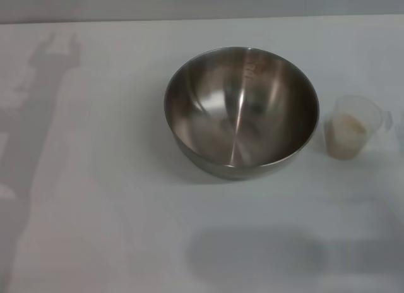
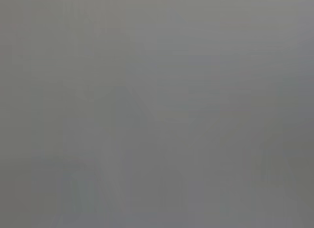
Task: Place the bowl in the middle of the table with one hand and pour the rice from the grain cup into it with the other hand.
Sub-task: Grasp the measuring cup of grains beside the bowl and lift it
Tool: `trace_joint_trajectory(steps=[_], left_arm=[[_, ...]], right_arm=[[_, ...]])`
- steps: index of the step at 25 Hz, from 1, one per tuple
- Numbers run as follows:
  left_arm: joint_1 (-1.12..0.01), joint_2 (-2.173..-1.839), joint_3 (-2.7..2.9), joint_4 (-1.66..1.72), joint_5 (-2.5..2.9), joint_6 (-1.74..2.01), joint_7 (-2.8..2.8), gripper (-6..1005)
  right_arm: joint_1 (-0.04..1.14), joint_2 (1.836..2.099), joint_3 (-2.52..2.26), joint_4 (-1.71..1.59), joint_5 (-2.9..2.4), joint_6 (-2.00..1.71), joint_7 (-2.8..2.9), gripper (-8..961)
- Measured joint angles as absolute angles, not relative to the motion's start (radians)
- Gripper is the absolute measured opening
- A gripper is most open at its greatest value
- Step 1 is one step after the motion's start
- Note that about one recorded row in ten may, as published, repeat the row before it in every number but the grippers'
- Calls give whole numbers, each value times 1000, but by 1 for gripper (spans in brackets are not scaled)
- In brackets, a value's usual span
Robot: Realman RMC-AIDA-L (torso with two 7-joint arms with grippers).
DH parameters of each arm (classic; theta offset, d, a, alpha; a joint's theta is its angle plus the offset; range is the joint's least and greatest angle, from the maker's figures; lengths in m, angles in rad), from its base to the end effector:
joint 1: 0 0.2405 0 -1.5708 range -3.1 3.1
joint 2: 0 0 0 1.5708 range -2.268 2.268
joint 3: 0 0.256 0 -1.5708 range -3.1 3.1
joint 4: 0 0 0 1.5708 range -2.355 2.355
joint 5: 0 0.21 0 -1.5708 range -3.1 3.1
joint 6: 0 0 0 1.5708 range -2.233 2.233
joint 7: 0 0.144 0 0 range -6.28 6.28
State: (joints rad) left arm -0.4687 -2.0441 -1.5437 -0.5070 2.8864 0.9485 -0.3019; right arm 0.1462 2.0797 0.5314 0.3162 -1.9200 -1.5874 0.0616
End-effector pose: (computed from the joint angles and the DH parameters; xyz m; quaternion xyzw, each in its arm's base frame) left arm -0.2635 0.4051 0.0522 -0.6355 -0.2140 -0.4164 0.6140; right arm 0.3400 0.2250 0.0031 -0.5812 0.2122 0.3805 0.6873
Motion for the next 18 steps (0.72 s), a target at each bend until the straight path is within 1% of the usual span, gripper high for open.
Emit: trace_joint_trajectory(steps=[1,5,10,18], left_arm=[[-469,-2044,-1544,-507,2886,949,-302,449],[-472,-2050,-1539,-506,2888,926,-239,449],[-473,-2046,-1543,-504,2888,922,-238,449],[-475,-2042,-1546,-493,2889,919,-237,449]], right_arm=[[146,2080,531,316,-1920,-1587,62,630],[72,2080,457,417,-1915,-1544,-106,630],[17,2080,405,462,-1912,-1489,-234,629],[-2,2081,358,429,-1909,-1417,-212,629]])
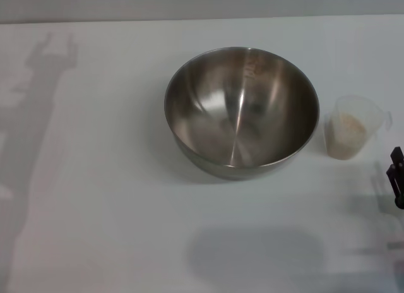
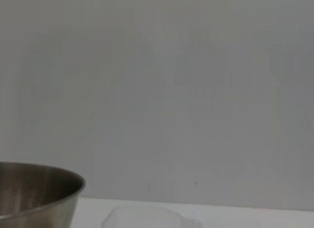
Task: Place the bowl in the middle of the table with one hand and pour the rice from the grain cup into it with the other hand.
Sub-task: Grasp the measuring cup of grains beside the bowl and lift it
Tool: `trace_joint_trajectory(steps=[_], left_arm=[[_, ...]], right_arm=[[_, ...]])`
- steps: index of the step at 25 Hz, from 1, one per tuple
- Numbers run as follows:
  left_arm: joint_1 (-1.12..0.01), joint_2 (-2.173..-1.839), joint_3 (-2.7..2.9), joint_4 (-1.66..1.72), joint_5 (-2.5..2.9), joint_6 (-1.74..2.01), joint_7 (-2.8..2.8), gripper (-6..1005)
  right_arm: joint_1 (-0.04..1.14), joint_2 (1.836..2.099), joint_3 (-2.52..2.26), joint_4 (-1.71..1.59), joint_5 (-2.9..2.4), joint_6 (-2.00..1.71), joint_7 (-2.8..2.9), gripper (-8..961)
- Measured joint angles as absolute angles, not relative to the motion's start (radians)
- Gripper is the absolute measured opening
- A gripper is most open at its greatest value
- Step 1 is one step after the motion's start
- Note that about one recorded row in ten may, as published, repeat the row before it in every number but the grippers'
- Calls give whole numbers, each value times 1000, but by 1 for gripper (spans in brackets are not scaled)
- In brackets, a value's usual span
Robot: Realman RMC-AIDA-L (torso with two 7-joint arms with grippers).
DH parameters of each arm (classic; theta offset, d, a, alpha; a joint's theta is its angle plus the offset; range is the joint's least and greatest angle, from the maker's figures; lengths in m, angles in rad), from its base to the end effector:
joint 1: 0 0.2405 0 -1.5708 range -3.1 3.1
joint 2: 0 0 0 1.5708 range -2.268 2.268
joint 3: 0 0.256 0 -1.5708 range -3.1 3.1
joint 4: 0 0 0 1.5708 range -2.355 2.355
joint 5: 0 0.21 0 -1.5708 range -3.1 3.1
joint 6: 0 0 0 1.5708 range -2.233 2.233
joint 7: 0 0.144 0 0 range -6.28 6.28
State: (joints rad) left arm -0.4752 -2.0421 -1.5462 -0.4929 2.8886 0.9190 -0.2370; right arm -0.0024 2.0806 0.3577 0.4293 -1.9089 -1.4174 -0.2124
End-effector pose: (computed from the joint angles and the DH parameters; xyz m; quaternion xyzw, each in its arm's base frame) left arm -0.2687 0.4070 0.0494 -0.6471 -0.2045 -0.3822 0.6272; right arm 0.3500 0.1738 -0.0508 -0.6683 0.2437 0.2418 0.6600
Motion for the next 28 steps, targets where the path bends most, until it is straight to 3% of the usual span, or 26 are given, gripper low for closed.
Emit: trace_joint_trajectory(steps=[28], left_arm=[[-471,-2051,-1546,-492,2888,917,-235,449]], right_arm=[[42,2081,368,391,-1908,-1363,-171,630]])
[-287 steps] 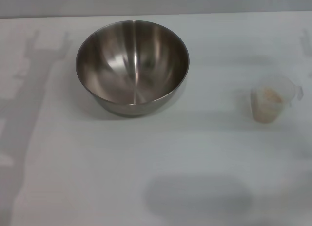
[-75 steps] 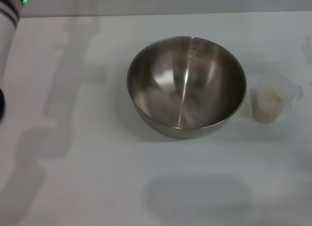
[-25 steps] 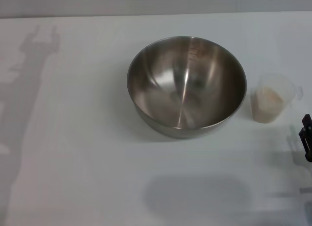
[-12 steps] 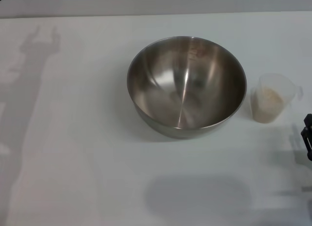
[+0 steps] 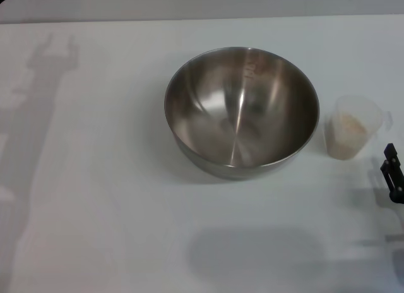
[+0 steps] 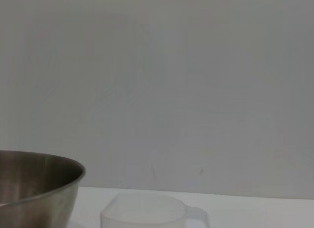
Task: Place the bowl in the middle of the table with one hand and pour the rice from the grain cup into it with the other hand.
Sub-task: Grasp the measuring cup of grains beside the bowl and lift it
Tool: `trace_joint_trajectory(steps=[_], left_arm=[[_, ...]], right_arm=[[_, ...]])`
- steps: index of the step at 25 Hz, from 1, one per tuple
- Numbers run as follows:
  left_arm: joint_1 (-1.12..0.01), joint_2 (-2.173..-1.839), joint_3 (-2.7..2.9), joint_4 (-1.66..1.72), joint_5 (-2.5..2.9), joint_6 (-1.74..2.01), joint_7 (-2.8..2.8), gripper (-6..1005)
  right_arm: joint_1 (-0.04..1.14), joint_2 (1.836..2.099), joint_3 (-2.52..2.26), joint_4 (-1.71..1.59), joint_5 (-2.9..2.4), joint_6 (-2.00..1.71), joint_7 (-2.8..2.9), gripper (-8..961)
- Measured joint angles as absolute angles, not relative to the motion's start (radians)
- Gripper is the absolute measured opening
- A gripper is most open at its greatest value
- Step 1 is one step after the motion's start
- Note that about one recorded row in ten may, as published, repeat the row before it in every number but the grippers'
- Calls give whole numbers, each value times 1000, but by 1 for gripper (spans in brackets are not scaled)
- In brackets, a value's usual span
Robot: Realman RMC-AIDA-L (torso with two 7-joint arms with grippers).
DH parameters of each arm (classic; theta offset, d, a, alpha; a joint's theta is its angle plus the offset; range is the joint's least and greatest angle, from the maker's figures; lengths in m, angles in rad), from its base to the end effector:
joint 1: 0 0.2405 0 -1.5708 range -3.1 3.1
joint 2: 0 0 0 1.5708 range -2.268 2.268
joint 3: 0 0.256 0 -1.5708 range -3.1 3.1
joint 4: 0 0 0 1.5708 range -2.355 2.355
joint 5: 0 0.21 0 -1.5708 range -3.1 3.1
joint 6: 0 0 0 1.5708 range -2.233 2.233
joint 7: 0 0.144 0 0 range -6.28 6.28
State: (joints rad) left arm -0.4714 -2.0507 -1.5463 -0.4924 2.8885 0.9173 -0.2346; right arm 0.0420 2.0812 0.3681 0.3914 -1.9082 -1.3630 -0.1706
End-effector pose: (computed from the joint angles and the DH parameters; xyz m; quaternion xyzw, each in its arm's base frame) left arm -0.2691 0.4052 0.0456 -0.6469 -0.2089 -0.3816 0.6263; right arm 0.3557 0.1876 -0.0519 -0.6792 0.2532 0.2364 0.6471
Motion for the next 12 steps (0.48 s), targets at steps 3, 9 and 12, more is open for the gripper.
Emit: trace_joint_trajectory(steps=[3,9,12], left_arm=[[-470,-2051,-1546,-492,2888,917,-235,449],[-469,-2053,-1548,-478,2888,922,-235,449],[-472,-2054,-1548,-471,2888,923,-235,449]], right_arm=[[56,2081,369,381,-1908,-1353,-168,630],[95,2082,371,343,-1899,-1337,-112,629],[103,2083,372,339,-1898,-1329,-110,629]])
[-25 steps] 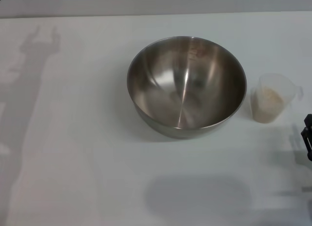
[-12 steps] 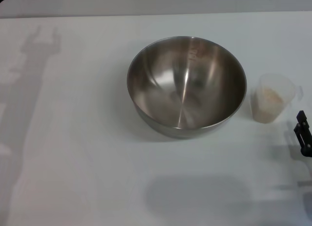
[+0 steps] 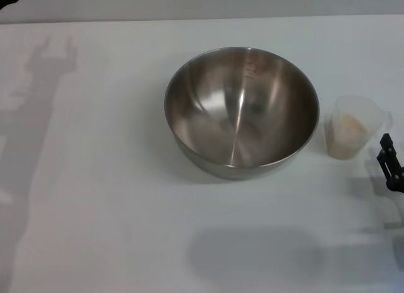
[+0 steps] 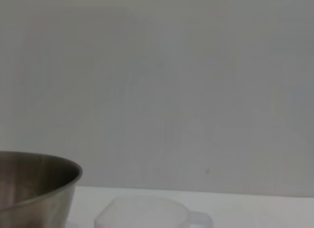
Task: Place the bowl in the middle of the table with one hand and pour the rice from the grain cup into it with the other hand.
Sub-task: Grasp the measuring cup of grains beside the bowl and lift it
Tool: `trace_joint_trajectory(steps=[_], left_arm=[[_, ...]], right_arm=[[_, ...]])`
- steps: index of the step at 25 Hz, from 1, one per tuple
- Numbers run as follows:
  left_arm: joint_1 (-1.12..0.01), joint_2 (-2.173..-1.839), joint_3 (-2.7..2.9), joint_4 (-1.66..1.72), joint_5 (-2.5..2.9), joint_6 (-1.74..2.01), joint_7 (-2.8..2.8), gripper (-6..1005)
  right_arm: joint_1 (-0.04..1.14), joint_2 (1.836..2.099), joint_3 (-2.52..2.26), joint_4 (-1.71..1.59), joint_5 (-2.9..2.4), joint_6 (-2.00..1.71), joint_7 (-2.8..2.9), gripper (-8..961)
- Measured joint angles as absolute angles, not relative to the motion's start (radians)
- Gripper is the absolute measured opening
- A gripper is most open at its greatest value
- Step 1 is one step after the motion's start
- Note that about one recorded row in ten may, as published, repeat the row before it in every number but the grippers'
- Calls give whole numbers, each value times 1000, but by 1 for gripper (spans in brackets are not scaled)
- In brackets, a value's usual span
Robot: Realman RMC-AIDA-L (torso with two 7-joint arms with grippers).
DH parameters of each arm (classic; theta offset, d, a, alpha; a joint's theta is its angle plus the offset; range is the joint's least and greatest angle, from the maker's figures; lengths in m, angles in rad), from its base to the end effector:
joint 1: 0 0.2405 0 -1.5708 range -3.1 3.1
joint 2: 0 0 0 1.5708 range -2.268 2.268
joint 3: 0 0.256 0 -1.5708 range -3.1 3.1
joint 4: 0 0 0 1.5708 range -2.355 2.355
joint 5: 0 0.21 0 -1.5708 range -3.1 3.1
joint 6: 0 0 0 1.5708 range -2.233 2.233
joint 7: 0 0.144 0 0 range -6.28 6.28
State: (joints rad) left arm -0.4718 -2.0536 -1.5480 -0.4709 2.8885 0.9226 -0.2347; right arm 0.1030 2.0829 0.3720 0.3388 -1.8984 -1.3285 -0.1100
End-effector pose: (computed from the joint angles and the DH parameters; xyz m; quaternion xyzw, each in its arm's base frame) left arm -0.2741 0.4030 0.0429 -0.6473 -0.2145 -0.3758 0.6275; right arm 0.3590 0.2063 -0.0492 -0.6858 0.2570 0.2409 0.6369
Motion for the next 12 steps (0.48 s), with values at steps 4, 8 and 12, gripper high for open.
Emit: trace_joint_trajectory(steps=[4,8,12], left_arm=[[-472,-2054,-1551,-469,2889,923,-234,450],[-472,-2055,-1560,-468,2888,924,-234,450],[-470,-2055,-1560,-468,2888,925,-233,450]], right_arm=[[122,2084,383,323,-1897,-1297,-110,630],[133,2085,386,319,-1897,-1284,-109,630],[139,2084,399,314,-1896,-1284,-108,630]])
